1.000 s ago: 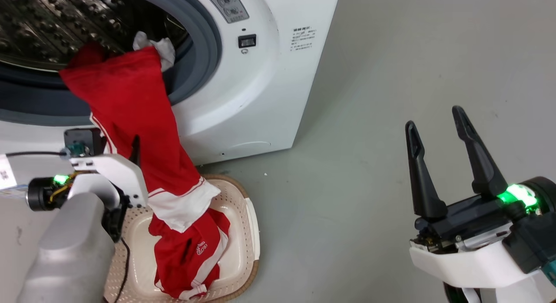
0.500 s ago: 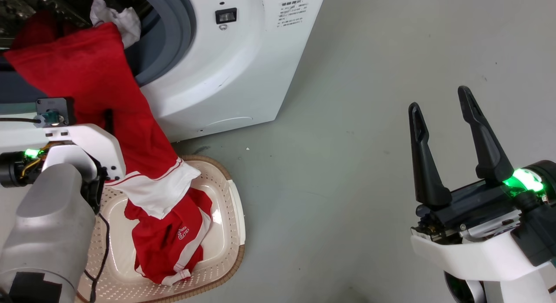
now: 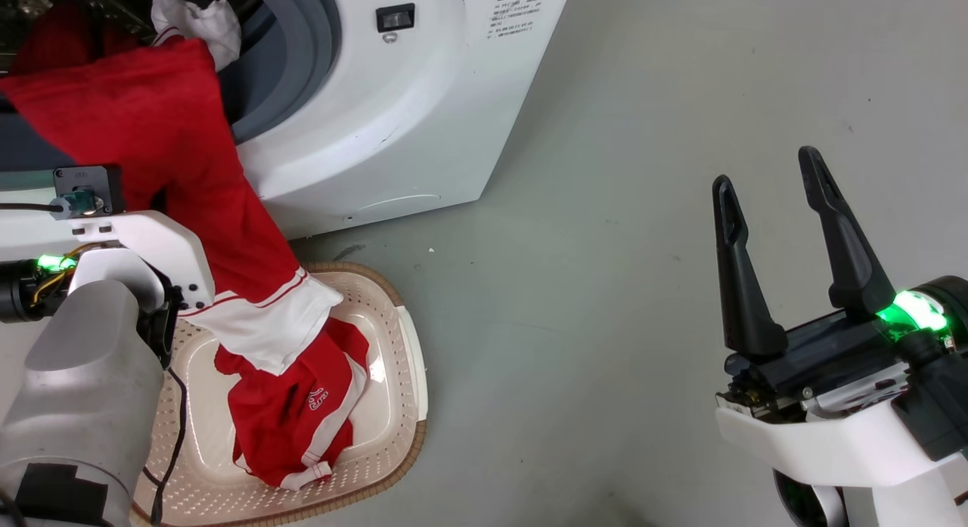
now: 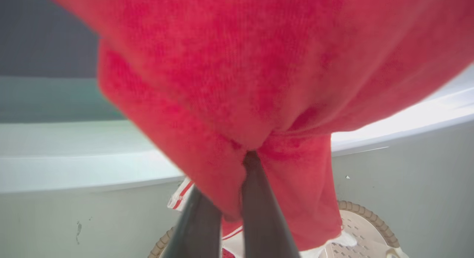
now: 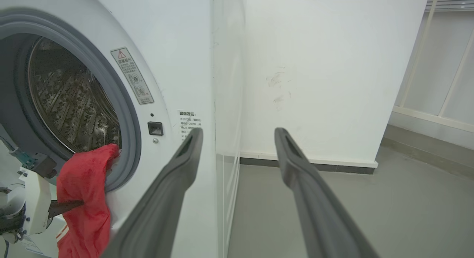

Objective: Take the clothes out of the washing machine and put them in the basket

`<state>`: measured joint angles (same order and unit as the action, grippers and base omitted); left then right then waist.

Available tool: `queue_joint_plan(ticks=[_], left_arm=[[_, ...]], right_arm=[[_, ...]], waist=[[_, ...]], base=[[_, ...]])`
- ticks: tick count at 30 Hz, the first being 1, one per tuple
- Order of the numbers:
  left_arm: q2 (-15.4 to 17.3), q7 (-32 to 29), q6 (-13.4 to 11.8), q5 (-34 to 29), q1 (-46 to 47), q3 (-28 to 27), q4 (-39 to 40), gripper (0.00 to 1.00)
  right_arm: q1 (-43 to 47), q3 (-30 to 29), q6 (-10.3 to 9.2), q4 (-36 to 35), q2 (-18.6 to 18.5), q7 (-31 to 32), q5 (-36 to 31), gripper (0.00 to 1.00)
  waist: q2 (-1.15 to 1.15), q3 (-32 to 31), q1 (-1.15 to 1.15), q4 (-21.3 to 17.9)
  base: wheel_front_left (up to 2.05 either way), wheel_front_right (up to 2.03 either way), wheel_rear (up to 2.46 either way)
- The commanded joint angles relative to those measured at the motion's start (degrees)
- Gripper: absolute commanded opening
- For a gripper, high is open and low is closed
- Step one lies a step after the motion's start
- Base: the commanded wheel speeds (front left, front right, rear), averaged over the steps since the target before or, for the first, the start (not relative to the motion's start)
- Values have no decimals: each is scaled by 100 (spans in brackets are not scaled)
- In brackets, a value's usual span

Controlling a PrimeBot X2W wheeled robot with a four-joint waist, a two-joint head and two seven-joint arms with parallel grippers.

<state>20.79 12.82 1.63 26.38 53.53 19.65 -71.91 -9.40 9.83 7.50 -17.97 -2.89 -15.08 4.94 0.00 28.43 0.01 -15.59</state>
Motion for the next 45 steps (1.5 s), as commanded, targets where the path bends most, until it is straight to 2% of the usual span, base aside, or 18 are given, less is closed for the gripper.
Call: queue_joint_plan(ticks=[1,10,18,27,32,45], left_arm=[[-1,35,23,2,103,-6,-18,0],[-113,152,124,73,-193,38,-88,0],[-263,243,114,79,-535,33,115,0],[-266,251,-19,-86,-1308,-149,1156,0],[-391,252,-125,-319,-2148,-283,2028,0],[-598,252,-214,-721,-3488,-238,3131,0]], right_arm=[[-66,-3,-2,9,3,-13,-5,100],[57,32,-2,92,3,-13,-48,100],[228,26,-2,173,3,-13,-102,100],[444,22,-2,258,3,-13,-156,100],[667,-5,-2,326,2,-13,-193,100],[1055,-16,-2,428,3,-13,-248,100]], waist=[[0,-7,-1,7],[0,-254,-1,55],[0,-653,-1,156],[0,-1124,-1,266],[0,-1505,-1,358],[0,-2051,-1,451]], base=[[0,0,0],[0,0,0],[0,0,0],[0,0,0],[0,0,0],[0,0,0]])
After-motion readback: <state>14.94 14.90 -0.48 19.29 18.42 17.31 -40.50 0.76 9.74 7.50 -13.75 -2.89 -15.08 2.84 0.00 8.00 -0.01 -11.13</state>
